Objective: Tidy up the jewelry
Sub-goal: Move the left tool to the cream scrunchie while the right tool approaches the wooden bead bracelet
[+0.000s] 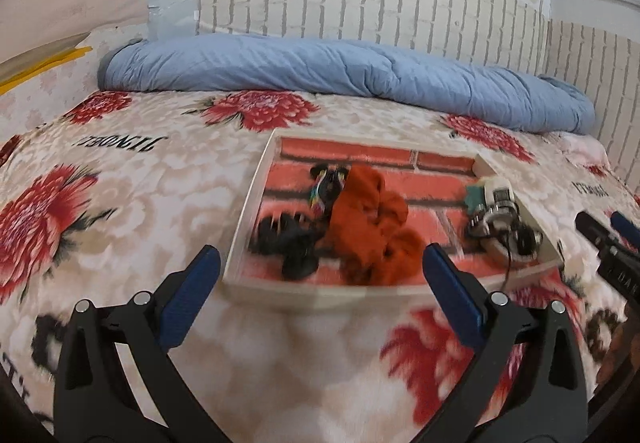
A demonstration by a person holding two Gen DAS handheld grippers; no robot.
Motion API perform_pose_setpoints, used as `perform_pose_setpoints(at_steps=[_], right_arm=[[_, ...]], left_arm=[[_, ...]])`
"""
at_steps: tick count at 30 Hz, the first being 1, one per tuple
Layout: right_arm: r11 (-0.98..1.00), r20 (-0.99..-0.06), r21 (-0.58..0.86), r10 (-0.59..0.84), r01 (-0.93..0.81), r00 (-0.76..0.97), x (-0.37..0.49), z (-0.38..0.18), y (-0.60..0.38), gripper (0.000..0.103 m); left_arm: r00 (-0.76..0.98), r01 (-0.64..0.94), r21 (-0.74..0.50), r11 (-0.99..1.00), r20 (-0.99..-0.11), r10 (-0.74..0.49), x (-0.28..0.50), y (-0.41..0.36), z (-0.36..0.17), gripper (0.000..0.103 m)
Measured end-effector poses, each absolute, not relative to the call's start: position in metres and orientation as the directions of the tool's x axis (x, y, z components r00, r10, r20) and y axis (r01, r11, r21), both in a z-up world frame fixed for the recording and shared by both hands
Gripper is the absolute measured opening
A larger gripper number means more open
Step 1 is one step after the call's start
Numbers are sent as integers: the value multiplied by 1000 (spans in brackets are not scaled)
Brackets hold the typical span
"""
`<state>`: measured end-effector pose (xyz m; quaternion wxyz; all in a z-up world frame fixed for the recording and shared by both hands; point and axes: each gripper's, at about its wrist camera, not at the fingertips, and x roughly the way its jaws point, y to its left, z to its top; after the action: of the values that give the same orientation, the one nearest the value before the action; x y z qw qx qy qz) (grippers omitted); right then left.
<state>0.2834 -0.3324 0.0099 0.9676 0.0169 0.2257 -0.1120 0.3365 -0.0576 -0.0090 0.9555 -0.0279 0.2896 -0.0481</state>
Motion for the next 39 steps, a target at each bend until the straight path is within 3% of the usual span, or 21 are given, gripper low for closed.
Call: perform_pose_setpoints(at_steps=[18, 27, 30, 39], right_arm=[[946, -441, -128, -322, 296, 838, 172, 5, -350, 88], [923, -453, -133, -380, 361, 806, 135, 0, -377, 88], [910, -457, -134, -409, 393, 790, 133, 1, -388, 88], [906, -559, -135, -405, 402, 724, 156, -19, -412, 88]], left_arm=[[832, 10, -41, 999, -554, -31, 218, 2, -7, 98], [820, -39, 45, 998, -569, 58, 181, 35, -13, 98], [805, -37, 10, 999, -592, 36, 177, 48, -16, 98], [751, -71, 43, 997, -655, 82, 186, 61, -27, 98]])
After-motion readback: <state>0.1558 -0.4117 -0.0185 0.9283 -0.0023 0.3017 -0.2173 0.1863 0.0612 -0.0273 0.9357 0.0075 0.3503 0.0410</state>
